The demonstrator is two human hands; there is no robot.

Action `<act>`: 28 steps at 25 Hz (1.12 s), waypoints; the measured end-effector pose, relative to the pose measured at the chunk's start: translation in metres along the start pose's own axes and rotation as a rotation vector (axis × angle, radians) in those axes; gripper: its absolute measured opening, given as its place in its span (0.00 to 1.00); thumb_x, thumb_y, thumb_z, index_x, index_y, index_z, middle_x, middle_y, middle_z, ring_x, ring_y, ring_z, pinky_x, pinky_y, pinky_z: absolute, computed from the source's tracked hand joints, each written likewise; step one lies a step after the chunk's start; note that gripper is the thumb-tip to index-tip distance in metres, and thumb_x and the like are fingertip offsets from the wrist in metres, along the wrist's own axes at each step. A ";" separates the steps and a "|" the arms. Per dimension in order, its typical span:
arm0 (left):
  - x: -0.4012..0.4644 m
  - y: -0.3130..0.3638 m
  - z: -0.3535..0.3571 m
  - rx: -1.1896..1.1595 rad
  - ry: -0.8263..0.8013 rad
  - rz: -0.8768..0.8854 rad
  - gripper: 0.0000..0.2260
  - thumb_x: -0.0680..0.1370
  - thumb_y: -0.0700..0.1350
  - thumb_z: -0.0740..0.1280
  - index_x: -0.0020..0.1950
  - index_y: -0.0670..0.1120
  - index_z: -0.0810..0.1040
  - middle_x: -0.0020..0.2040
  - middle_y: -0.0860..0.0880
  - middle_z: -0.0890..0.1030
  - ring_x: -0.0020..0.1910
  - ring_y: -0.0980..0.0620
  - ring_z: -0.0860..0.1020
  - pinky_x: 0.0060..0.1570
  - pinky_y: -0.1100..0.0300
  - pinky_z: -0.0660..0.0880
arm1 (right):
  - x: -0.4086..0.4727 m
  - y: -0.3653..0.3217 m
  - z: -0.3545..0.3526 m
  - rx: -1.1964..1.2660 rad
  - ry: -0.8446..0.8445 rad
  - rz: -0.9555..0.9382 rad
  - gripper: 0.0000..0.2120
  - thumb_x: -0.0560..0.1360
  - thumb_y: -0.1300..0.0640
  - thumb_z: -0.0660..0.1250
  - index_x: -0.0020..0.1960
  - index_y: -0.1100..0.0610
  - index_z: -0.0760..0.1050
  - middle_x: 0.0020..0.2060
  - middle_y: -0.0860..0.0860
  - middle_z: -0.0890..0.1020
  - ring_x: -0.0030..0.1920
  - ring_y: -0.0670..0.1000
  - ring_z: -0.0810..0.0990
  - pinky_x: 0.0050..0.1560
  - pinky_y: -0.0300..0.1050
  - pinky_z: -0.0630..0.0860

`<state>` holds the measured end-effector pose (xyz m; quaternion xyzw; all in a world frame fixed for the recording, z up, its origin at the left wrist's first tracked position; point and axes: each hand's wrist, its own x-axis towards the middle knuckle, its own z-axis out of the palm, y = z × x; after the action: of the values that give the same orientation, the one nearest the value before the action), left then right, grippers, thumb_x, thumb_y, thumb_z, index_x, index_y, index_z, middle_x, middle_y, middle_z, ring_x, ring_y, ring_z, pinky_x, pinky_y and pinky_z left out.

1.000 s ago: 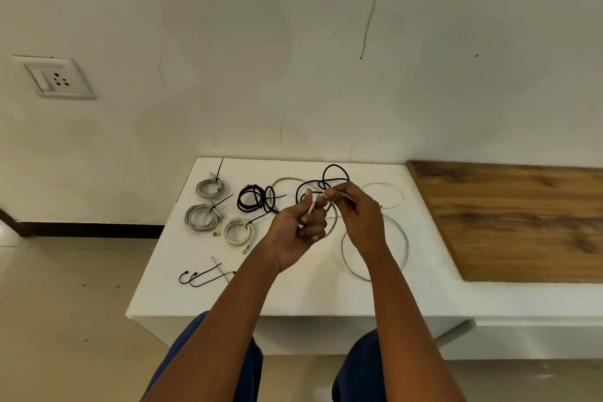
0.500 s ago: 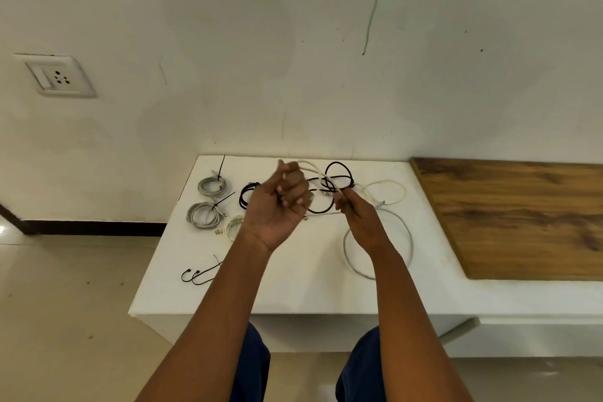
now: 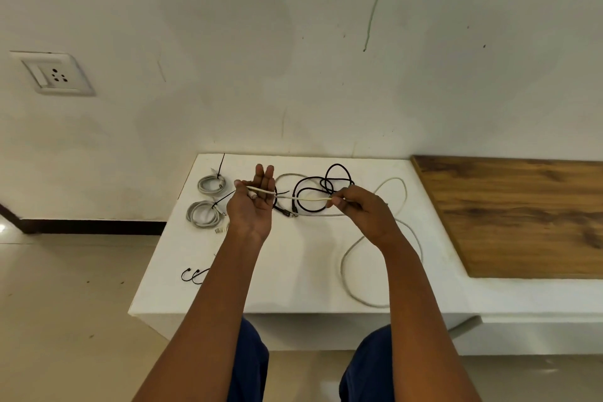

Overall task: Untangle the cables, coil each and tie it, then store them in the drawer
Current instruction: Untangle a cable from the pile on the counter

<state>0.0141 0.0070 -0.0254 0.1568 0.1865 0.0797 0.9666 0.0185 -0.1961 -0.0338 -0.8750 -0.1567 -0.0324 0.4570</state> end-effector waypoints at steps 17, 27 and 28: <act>-0.028 -0.060 0.000 1.130 -0.304 -0.113 0.20 0.83 0.56 0.50 0.43 0.45 0.74 0.25 0.52 0.68 0.22 0.56 0.65 0.31 0.62 0.64 | 0.013 -0.005 0.016 0.111 0.142 -0.067 0.06 0.78 0.59 0.63 0.47 0.62 0.74 0.42 0.50 0.79 0.43 0.44 0.76 0.42 0.27 0.68; -0.019 -0.027 0.012 0.129 -0.454 -0.465 0.15 0.83 0.49 0.50 0.39 0.47 0.68 0.24 0.54 0.64 0.20 0.57 0.62 0.26 0.66 0.65 | 0.023 0.012 0.028 0.137 0.092 -0.069 0.11 0.81 0.62 0.56 0.43 0.52 0.71 0.37 0.41 0.75 0.41 0.40 0.75 0.46 0.38 0.69; -0.019 -0.025 0.012 0.093 -0.453 -0.439 0.16 0.83 0.48 0.50 0.39 0.47 0.68 0.24 0.54 0.64 0.21 0.58 0.63 0.27 0.66 0.65 | 0.024 0.013 0.030 0.118 0.074 -0.051 0.10 0.81 0.59 0.56 0.43 0.52 0.71 0.38 0.42 0.76 0.42 0.43 0.75 0.47 0.41 0.70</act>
<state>0.0037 -0.0241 -0.0164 0.1707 -0.0004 -0.1761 0.9695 0.0426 -0.1729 -0.0561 -0.8404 -0.1639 -0.0670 0.5123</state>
